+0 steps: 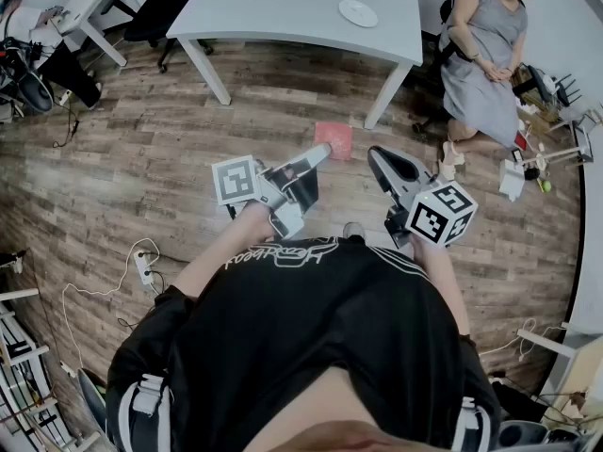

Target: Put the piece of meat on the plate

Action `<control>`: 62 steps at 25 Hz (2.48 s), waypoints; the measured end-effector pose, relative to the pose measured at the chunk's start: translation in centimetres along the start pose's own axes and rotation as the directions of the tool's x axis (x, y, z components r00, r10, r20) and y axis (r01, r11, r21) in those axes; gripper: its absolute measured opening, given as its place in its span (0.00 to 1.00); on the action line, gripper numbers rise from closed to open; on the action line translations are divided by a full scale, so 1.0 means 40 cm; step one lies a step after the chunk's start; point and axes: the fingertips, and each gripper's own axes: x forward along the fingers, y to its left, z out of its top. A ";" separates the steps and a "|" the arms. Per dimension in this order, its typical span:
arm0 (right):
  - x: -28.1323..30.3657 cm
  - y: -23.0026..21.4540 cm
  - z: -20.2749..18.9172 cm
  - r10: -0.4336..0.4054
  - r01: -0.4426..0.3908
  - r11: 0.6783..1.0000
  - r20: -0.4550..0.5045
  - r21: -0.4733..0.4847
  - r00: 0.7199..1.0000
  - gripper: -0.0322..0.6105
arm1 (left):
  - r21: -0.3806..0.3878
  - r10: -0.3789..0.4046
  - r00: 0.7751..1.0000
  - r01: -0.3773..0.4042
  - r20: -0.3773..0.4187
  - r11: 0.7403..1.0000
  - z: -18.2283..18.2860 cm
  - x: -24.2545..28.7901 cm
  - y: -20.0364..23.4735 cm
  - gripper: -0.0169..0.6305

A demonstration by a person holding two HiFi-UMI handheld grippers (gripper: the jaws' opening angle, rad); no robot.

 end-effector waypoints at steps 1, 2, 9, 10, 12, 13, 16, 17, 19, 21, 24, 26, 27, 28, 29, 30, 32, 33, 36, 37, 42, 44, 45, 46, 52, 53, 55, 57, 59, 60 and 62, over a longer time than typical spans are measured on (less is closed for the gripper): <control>0.001 0.003 -0.002 -0.002 0.002 1.000 -0.001 0.000 1.000 0.08 | -0.005 0.000 1.000 0.000 0.000 1.000 -0.001 -0.004 -0.001 0.15; 0.001 0.007 -0.005 -0.003 0.003 1.000 -0.002 0.000 1.000 0.08 | -0.009 0.001 1.000 -0.001 0.001 1.000 -0.002 -0.009 -0.002 0.15; 0.015 0.029 -0.026 -0.011 0.011 1.000 -0.012 -0.001 1.000 0.08 | -0.020 0.007 1.000 -0.007 -0.001 1.000 0.003 -0.039 0.008 0.15; 0.017 0.033 -0.028 -0.014 0.014 1.000 -0.014 0.001 1.000 0.08 | -0.023 0.006 1.000 -0.007 -0.003 1.000 0.004 -0.043 0.008 0.15; 0.019 0.042 -0.029 -0.021 0.021 1.000 -0.012 0.005 1.000 0.08 | -0.027 0.007 1.000 -0.007 -0.007 1.000 0.006 -0.052 0.007 0.15; 0.020 0.047 -0.027 -0.024 0.024 1.000 -0.007 0.008 1.000 0.08 | -0.030 0.006 1.000 -0.007 -0.009 1.000 0.008 -0.057 0.005 0.15; 0.024 0.059 -0.018 -0.024 0.024 1.000 0.014 0.016 1.000 0.08 | -0.036 0.004 1.000 -0.005 -0.011 0.999 0.013 -0.071 0.006 0.15; 0.025 0.058 -0.019 -0.026 0.025 0.999 0.019 0.023 0.999 0.08 | -0.037 0.004 1.000 -0.004 -0.012 0.999 0.015 -0.072 0.008 0.15; 0.025 0.050 -0.025 -0.035 0.034 0.999 0.020 0.036 0.999 0.08 | -0.039 0.002 1.000 -0.003 -0.013 0.999 0.017 -0.070 0.015 0.15; 0.027 0.041 -0.033 -0.043 0.043 0.999 0.008 0.029 0.999 0.08 | -0.039 0.002 1.000 -0.003 -0.012 0.999 0.019 -0.066 0.021 0.15; 0.035 0.027 -0.028 -0.043 0.043 0.999 0.009 0.016 0.999 0.08 | -0.038 -0.002 1.000 0.002 -0.012 0.999 0.031 -0.054 0.026 0.15; 0.042 0.013 -0.019 -0.041 0.041 0.999 0.020 0.017 0.999 0.08 | -0.040 -0.006 1.000 0.006 -0.008 0.999 0.043 -0.045 0.031 0.15; 0.047 0.005 -0.015 -0.040 0.040 0.999 0.022 0.016 0.999 0.08 | -0.039 -0.006 1.000 0.005 -0.006 0.999 0.049 -0.040 0.034 0.15; 0.051 -0.003 -0.012 -0.039 0.039 0.999 0.023 0.013 0.999 0.08 | -0.037 -0.004 1.000 0.004 -0.004 0.999 0.054 -0.034 0.039 0.15; 0.057 -0.013 -0.010 -0.037 0.037 0.999 0.021 0.011 0.999 0.08 | -0.035 -0.001 1.000 0.001 -0.003 0.999 0.060 -0.027 0.044 0.15; 0.063 -0.023 -0.008 -0.034 0.034 0.999 0.020 0.010 0.999 0.08 | -0.033 0.002 1.000 -0.002 -0.002 0.999 0.067 -0.019 0.049 0.15; 0.076 -0.046 -0.002 -0.027 0.027 1.000 0.016 0.013 0.999 0.08 | -0.032 0.008 1.000 -0.008 0.000 0.999 0.081 -0.001 0.061 0.15; 0.084 -0.058 0.003 -0.023 0.023 1.000 0.015 0.016 1.000 0.08 | -0.030 0.011 1.000 -0.011 0.002 0.999 0.090 0.009 0.066 0.15; 0.109 -0.101 0.020 -0.013 0.012 1.000 0.014 0.027 1.000 0.08 | -0.025 0.021 1.000 -0.020 0.009 0.999 0.116 0.038 0.085 0.15; 0.118 -0.116 0.024 -0.010 0.009 0.999 0.014 0.032 1.000 0.08 | -0.026 0.027 1.000 -0.027 0.011 0.999 0.123 0.047 0.094 0.15; 0.161 -0.214 0.051 0.003 -0.002 0.998 -0.010 0.058 1.000 0.08 | -0.051 0.062 0.998 -0.061 0.023 0.997 0.172 0.130 0.155 0.15; 0.184 -0.283 0.079 0.005 -0.003 0.997 -0.021 0.076 1.000 0.08 | -0.046 0.081 0.996 -0.080 0.022 0.996 0.208 0.193 0.182 0.15; 0.194 -0.316 0.092 0.006 -0.004 0.997 -0.027 0.083 1.000 0.08 | -0.042 0.090 0.996 -0.089 0.020 0.995 0.224 0.222 0.195 0.15; 0.202 -0.340 0.098 0.007 -0.005 0.996 -0.031 0.088 1.000 0.08 | -0.039 0.094 0.995 -0.094 0.019 0.995 0.234 0.243 0.206 0.15; 0.219 -0.419 0.104 0.012 -0.007 0.995 -0.042 0.100 0.999 0.08 | 0.038 0.179 0.984 -0.180 0.009 0.983 0.263 0.299 0.271 0.15; 0.224 -0.436 0.111 0.015 -0.010 0.995 -0.045 0.101 0.999 0.08 | 0.047 0.195 0.981 -0.195 0.008 0.980 0.271 0.313 0.281 0.15; 0.240 -0.491 0.131 0.024 -0.018 0.994 -0.051 0.110 0.998 0.08 | 0.043 0.194 0.981 -0.195 0.007 0.980 0.293 0.368 0.296 0.15; 0.260 -0.560 0.153 0.033 -0.026 0.992 -0.059 0.123 0.998 0.08 | 0.047 0.217 0.976 -0.216 0.002 0.975 0.321 0.425 0.328 0.15; 0.278 -0.611 0.171 0.044 -0.035 0.991 -0.064 0.130 0.997 0.08 | 0.041 0.226 0.974 -0.226 0.004 0.973 0.346 0.470 0.349 0.15; 0.285 -0.631 0.179 0.048 -0.039 0.990 -0.065 0.132 0.997 0.08 | 0.030 0.220 0.975 -0.220 0.010 0.975 0.356 0.491 0.353 0.15; 0.296 -0.667 0.193 0.056 -0.047 0.990 -0.067 0.133 0.996 0.08 | 0.010 0.209 0.978 -0.209 0.023 0.978 0.374 0.527 0.361 0.15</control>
